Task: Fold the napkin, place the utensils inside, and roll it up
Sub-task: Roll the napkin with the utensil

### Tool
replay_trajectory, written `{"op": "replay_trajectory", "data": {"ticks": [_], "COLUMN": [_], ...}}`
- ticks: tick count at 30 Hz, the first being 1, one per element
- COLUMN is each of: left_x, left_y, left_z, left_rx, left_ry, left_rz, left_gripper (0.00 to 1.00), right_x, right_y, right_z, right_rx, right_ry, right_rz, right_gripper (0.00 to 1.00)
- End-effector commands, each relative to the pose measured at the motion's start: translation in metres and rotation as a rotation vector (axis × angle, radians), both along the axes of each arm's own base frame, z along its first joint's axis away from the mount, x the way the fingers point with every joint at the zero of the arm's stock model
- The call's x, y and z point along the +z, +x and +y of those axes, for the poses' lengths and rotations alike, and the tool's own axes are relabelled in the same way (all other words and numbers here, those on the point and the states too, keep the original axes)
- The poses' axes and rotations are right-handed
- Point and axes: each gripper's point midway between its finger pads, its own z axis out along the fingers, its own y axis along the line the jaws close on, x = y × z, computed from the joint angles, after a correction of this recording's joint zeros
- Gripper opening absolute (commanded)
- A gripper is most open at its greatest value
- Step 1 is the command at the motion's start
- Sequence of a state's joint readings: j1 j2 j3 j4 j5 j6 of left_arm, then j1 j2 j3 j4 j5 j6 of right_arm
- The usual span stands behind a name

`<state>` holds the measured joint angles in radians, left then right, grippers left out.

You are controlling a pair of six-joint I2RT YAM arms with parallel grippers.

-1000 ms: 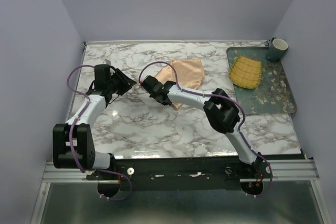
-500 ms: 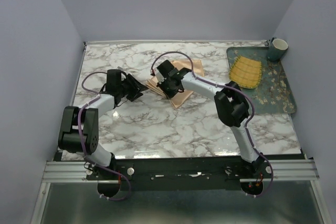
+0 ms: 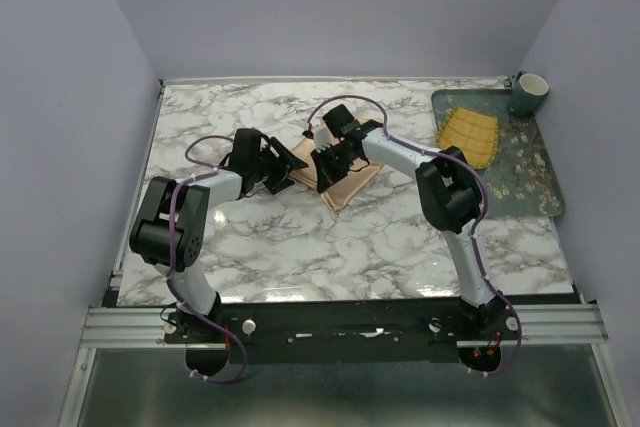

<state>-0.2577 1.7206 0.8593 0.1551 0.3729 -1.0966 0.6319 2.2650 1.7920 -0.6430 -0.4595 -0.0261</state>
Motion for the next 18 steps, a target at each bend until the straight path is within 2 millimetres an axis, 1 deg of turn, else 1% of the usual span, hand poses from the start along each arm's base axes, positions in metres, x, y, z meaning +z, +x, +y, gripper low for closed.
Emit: {"op": "replay_trajectory", "data": {"ticks": [1,2,4,6,7,9,10,12,15,18], "left_x": [-0.005,-0.008,-0.015,-0.017,-0.024,-0.025,-0.027,-0.021,-0.012,-0.011], "left_y": [0.022,0.026,0.026,0.031,0.025,0.024,0.019,0.017,0.014,0.010], "left_z": [0.005,0.006,0.008,0.008,0.012,0.016,0.019,0.025,0.030,0.023], "left_rx": [0.087,0.102,0.113,0.111,0.114,0.112,0.112,0.120,0.109,0.104], "left_ry": [0.030,0.041,0.059,0.076,0.100,0.133,0.155,0.190,0.227,0.208], "left_rz": [0.049,0.067,0.101,0.102,0.142,0.147,0.167,0.143,0.106,0.106], "left_gripper": [0.75,0.75,0.72,0.70,0.69,0.69,0.69,0.71,0.74,0.77], "right_x": [-0.012,-0.012,-0.012,-0.013,-0.013,-0.013,-0.013,-0.009,-0.011,-0.012], "right_y": [-0.017,-0.016,-0.016,-0.015,-0.015,-0.013,-0.012,-0.010,-0.008,-0.009], "right_z": [0.006,0.006,0.006,0.004,0.003,0.003,0.003,0.005,0.004,0.004], "right_rx": [0.022,0.021,0.022,0.016,0.017,0.014,0.011,0.012,0.007,0.012], "right_ry": [0.042,0.044,0.048,0.046,0.046,0.042,0.044,0.054,0.052,0.056], "right_rz": [0.111,0.112,0.115,0.115,0.116,0.110,0.108,0.104,0.105,0.111], "right_gripper": [0.01,0.01,0.01,0.00,0.00,0.00,0.00,0.00,0.00,0.00]}}
